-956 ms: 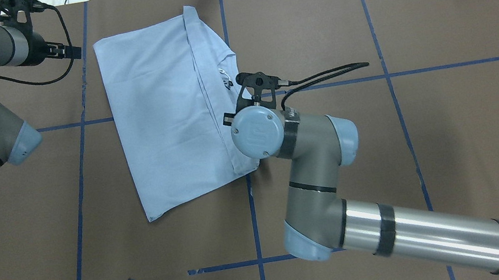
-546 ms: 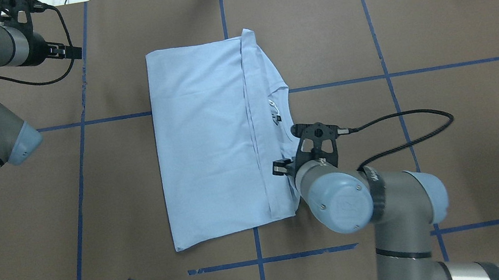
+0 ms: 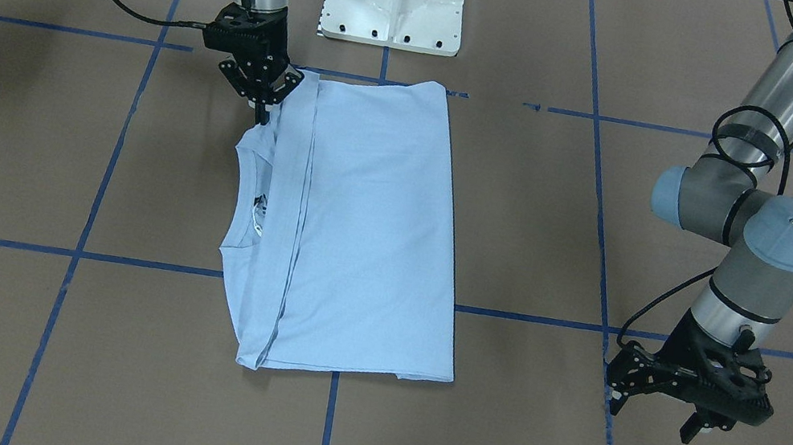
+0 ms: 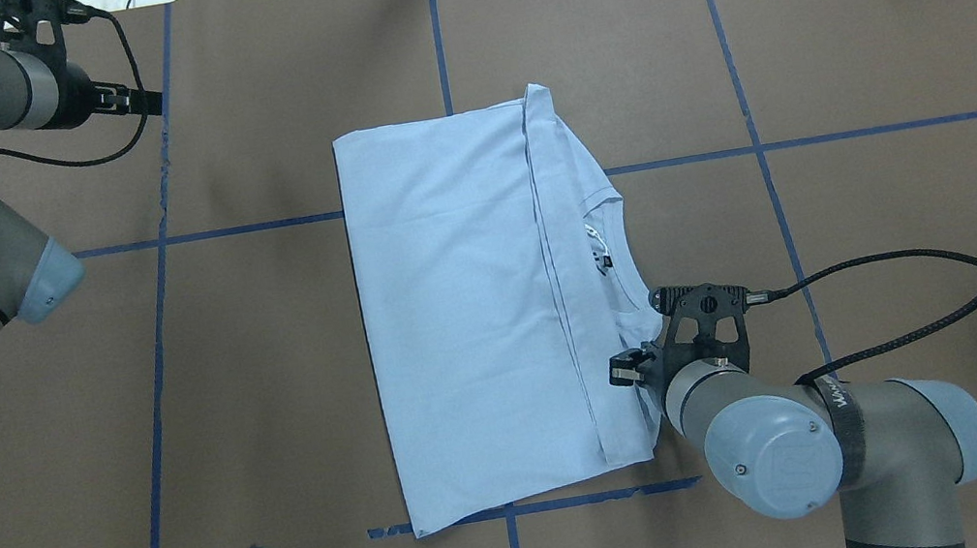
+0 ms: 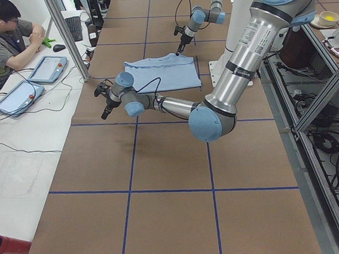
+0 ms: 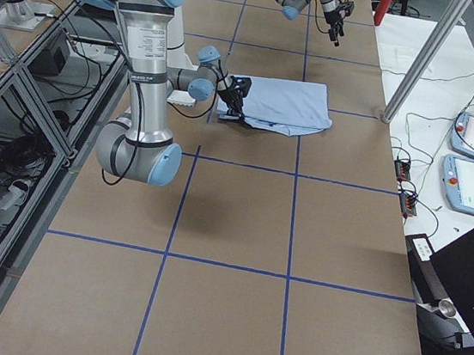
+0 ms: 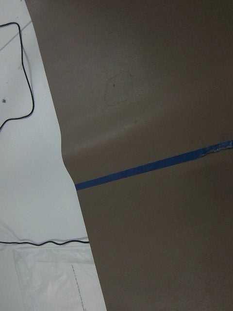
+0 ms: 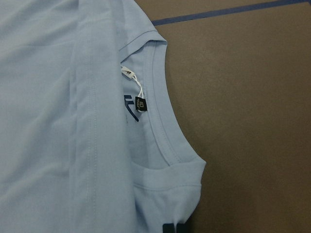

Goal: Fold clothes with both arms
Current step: 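Drag the shirt with the right gripper toward the robot, straightening it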

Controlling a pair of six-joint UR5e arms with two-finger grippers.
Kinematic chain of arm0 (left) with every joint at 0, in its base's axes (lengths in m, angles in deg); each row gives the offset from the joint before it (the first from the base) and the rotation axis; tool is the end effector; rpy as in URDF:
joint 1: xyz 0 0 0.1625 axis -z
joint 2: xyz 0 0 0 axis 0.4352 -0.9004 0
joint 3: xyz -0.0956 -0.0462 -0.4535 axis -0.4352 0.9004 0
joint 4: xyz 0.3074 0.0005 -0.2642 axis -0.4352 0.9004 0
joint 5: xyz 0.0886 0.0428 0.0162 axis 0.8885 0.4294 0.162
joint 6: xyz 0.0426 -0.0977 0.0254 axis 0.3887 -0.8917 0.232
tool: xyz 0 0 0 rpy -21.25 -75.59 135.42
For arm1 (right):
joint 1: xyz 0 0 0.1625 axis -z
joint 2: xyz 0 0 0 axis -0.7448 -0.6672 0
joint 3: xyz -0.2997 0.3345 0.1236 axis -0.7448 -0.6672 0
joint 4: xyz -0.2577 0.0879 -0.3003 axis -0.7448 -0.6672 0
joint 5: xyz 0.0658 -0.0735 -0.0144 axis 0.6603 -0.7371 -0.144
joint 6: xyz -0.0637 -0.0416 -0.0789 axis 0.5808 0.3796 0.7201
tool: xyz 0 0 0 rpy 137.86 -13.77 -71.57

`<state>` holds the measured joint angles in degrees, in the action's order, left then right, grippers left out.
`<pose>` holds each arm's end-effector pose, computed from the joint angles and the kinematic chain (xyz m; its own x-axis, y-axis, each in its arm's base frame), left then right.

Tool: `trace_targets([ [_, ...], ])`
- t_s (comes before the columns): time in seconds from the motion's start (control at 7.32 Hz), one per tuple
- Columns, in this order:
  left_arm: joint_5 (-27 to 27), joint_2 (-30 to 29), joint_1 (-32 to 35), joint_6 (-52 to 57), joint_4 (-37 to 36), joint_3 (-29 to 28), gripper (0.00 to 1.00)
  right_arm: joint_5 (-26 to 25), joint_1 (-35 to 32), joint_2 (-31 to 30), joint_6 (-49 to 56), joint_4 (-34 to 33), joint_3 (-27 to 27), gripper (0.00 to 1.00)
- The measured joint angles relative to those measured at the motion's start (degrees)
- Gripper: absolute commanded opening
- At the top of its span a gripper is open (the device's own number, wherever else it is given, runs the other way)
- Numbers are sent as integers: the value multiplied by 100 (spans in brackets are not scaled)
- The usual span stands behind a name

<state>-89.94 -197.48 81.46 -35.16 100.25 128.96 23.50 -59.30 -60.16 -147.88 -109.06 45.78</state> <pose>0.3385 -0.6866 0.4696 0.7274 0.2665 -0.6324 0.2043 0.7957 0.5702 -0.5205 -0.2764 0.3759 0.6535 0.1275 0.7461 -0.4293 0.8743 0.2266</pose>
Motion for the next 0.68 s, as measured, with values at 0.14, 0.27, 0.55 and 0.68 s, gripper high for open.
trace_targets([
  [0.14, 0, 1, 2, -2, 0, 0, 100, 47, 21, 40, 54, -2, 18, 100],
  [0.27, 0, 1, 4, -3, 0, 0, 100, 114, 72, 63, 280, -4, 36, 100],
  [0.55, 4, 4, 5, -3, 0, 1, 100, 28, 422, 64, 958, 5, 50, 84],
  [0.68, 4, 6, 5, -3, 0, 0, 100, -146, 659, 63, 1236, 7, 61, 69],
])
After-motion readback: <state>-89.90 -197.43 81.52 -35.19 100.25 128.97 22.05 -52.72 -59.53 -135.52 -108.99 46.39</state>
